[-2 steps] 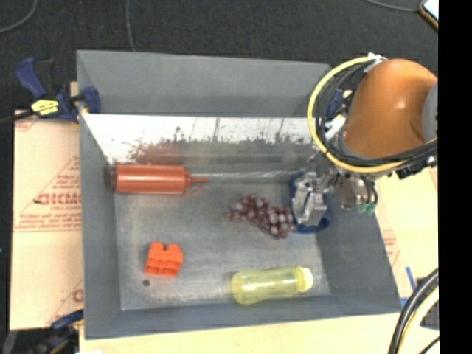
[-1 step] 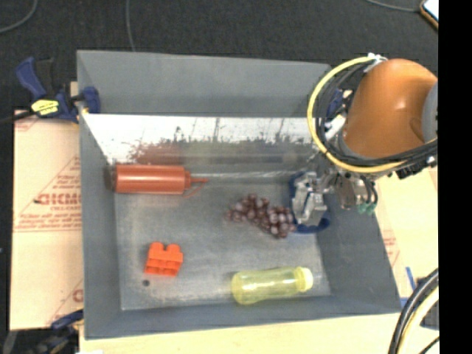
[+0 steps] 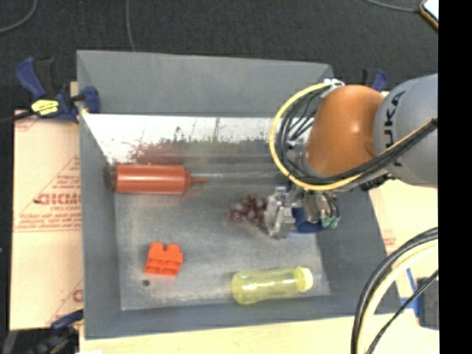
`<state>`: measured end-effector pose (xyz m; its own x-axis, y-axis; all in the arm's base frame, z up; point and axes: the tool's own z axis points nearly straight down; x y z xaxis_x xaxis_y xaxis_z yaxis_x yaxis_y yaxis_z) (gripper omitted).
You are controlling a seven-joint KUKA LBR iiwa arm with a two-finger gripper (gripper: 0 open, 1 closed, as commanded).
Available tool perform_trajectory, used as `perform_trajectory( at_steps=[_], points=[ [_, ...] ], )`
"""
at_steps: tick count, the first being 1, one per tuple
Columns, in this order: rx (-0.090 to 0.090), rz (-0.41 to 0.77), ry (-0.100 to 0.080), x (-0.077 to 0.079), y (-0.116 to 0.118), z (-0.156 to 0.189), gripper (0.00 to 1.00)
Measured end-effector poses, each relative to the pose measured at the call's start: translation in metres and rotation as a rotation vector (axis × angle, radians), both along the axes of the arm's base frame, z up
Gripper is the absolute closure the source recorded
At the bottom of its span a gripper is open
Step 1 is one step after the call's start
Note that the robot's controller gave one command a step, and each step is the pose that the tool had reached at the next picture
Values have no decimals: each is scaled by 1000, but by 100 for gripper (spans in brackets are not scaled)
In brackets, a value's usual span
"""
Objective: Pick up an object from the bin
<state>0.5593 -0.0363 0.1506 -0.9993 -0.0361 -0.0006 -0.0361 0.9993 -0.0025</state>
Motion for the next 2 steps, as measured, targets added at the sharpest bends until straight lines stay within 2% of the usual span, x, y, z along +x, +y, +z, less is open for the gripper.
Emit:
perform_trajectory(
  at_steps=[1,2],
  points=[
    [0,-80,-14,16,23,16,100],
    [-2,-62,-9,-69,6,-36,100]
  ],
)
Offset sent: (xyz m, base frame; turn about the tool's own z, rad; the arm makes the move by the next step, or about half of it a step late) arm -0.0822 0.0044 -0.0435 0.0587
